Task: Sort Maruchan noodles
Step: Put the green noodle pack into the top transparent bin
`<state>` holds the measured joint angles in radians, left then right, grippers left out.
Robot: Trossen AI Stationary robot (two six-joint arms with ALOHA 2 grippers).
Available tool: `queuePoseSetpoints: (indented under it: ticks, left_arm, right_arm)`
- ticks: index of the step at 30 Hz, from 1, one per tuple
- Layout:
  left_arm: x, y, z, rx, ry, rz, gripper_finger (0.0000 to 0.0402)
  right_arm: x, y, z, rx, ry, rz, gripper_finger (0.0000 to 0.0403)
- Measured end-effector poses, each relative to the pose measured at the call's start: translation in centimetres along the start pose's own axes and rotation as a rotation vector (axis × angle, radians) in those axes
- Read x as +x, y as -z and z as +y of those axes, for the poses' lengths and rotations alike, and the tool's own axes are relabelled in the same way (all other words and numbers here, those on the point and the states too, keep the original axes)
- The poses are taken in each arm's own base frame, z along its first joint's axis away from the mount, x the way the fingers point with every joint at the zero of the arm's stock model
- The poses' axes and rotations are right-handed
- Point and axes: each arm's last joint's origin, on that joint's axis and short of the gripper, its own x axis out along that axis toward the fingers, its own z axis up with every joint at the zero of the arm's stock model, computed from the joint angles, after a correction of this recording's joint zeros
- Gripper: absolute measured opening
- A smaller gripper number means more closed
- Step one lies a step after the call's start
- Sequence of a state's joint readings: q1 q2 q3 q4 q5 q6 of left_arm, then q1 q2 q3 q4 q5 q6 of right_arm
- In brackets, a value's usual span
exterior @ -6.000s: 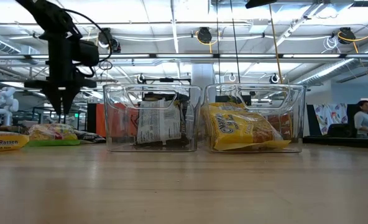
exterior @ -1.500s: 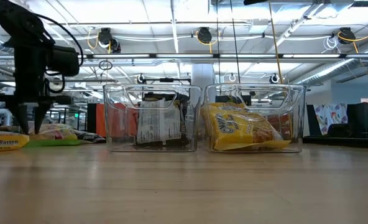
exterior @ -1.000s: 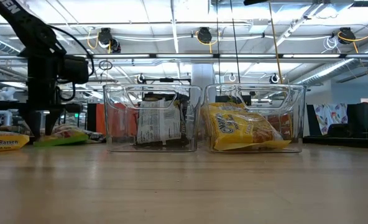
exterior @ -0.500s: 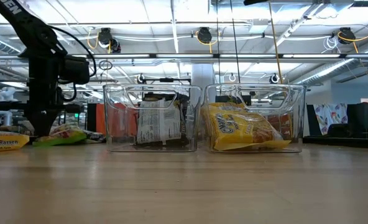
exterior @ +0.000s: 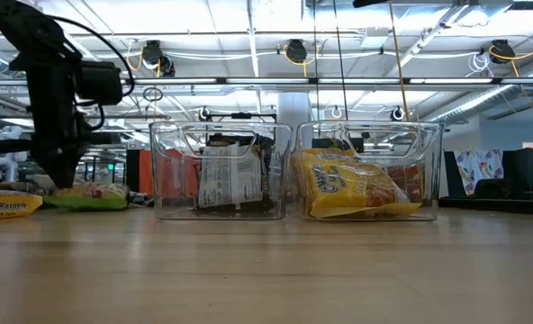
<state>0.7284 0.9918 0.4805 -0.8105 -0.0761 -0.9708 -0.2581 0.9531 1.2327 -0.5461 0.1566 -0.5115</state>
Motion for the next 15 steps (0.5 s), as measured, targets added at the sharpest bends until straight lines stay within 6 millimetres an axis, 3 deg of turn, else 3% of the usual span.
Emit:
queuePoseSetpoints:
  ticks: [15]
  left_arm:
    - [-3.1, 1.3, 0.5, -0.003, 0.197, -0.104, 0.0]
  right_arm:
    - [0.0, 0.0, 0.0, 0.002, 0.0, 0.0, 0.0036]
